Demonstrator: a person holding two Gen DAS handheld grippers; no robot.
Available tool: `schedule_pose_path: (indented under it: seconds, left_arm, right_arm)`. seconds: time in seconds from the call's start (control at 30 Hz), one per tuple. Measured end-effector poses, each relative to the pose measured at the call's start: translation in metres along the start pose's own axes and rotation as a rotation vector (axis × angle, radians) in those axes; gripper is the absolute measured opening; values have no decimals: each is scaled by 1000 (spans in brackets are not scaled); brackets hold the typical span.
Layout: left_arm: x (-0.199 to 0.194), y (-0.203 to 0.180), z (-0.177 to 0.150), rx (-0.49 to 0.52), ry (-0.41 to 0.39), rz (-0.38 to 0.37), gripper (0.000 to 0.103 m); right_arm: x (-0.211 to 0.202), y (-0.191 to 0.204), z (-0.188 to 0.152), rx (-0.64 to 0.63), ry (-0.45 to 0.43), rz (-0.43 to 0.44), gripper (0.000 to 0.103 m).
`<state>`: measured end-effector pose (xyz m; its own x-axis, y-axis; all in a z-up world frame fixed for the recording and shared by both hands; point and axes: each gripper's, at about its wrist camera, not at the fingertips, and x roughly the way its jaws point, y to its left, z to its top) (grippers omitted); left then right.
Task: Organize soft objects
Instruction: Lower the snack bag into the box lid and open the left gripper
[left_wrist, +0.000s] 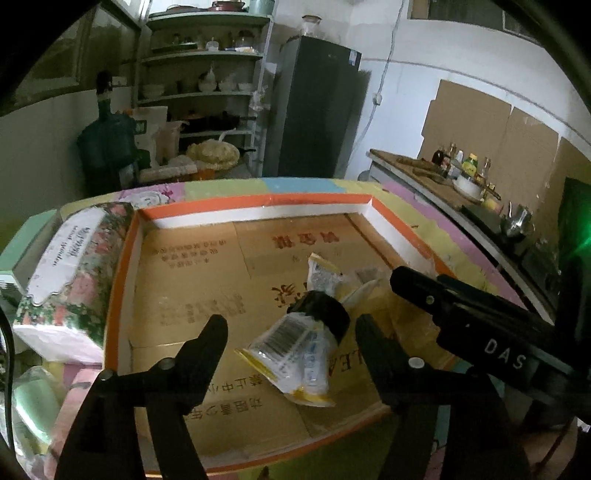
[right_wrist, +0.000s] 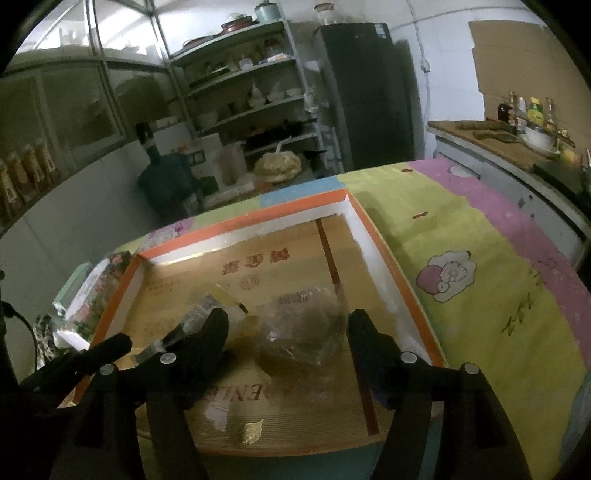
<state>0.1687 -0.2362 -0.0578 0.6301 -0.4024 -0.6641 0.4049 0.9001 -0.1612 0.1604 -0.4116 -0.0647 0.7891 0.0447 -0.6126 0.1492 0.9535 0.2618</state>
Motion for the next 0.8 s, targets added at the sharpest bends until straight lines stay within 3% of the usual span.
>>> schedule_pose_path:
  seconds: [0.1, 0.47, 0.6, 0.8]
  left_arm:
    - [-6, 2, 2, -2, -16, 4, 77]
    - [-35, 9, 3, -3, -80, 19, 78]
    - [-48, 15, 4, -15, -108, 25, 86]
    - [-65, 25, 2, -29, -139, 39, 87]
  right_arm:
    - [-6, 3, 1, -1, -17, -3, 70]
    - [-30, 14, 1, -11, -68, -17, 70]
    - [-41, 21, 1, -18, -90, -14, 70]
    - [-54, 35, 0, -39, -117, -8, 70]
